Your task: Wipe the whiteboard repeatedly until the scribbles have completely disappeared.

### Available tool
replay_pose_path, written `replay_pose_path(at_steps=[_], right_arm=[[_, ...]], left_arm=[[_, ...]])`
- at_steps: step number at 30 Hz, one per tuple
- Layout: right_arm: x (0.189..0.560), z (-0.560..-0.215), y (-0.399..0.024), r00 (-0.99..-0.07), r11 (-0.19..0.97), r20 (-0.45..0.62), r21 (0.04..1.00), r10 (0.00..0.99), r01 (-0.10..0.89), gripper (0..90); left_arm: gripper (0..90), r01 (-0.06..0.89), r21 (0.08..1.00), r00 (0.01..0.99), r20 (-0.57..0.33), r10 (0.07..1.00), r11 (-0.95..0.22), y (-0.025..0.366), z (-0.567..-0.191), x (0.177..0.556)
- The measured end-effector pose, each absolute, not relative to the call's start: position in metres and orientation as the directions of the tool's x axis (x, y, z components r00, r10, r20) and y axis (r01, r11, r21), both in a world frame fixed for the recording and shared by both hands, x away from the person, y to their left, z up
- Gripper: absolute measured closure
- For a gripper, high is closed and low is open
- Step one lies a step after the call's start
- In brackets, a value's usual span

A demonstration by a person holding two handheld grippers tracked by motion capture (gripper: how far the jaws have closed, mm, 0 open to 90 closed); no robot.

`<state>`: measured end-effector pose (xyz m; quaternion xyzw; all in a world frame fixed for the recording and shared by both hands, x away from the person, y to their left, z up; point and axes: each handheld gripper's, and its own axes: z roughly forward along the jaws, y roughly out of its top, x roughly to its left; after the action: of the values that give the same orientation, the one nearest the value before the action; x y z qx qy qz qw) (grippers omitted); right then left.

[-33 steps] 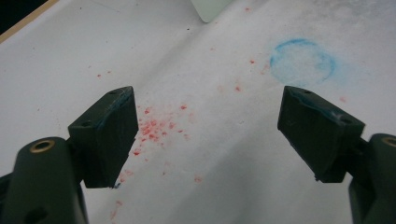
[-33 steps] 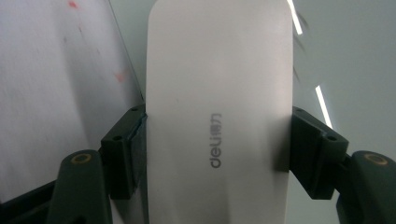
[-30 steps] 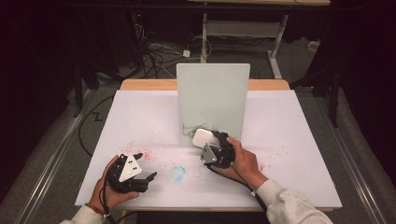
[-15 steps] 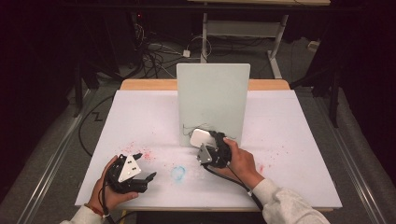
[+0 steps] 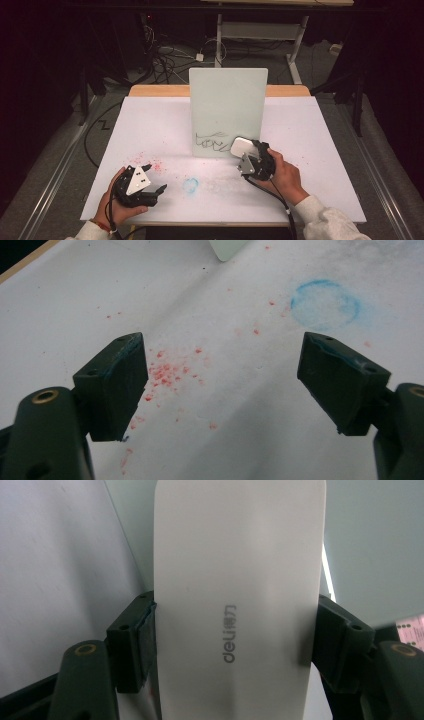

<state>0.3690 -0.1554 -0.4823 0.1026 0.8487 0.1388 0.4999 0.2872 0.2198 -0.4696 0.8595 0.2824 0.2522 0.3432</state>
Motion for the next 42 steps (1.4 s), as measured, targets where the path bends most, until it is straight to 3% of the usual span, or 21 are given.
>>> replay_pose_path(at_steps=[10, 18, 32, 42], right_arm=[[0.366, -0.486, -0.166, -0.448, 0.954, -0.848, 0.299, 0.284, 0.039, 30.5], [0.364, -0.494, -0.129, -0.446, 0.975, -0.878, 0.218, 0.175, -0.047, 30.4], [0.366, -0.496, -0.064, -0.467, 0.969, -0.873, 0.220, 0.145, -0.110, 30.5], [0.366, -0.500, -0.040, -0.452, 0.964, -0.881, 0.226, 0.140, -0.141, 30.6]], left_arm=[[19.6, 0.310, 0.729, 0.714, 0.245, 0.656, -0.610, 0.218, -0.469, 0.288], [19.7, 0.308, 0.730, 0.718, 0.242, 0.652, -0.610, 0.215, -0.470, 0.290], [19.6, 0.308, 0.730, 0.724, 0.236, 0.648, -0.610, 0.217, -0.470, 0.290], [19.6, 0.306, 0.730, 0.727, 0.235, 0.645, -0.611, 0.217, -0.470, 0.289]])
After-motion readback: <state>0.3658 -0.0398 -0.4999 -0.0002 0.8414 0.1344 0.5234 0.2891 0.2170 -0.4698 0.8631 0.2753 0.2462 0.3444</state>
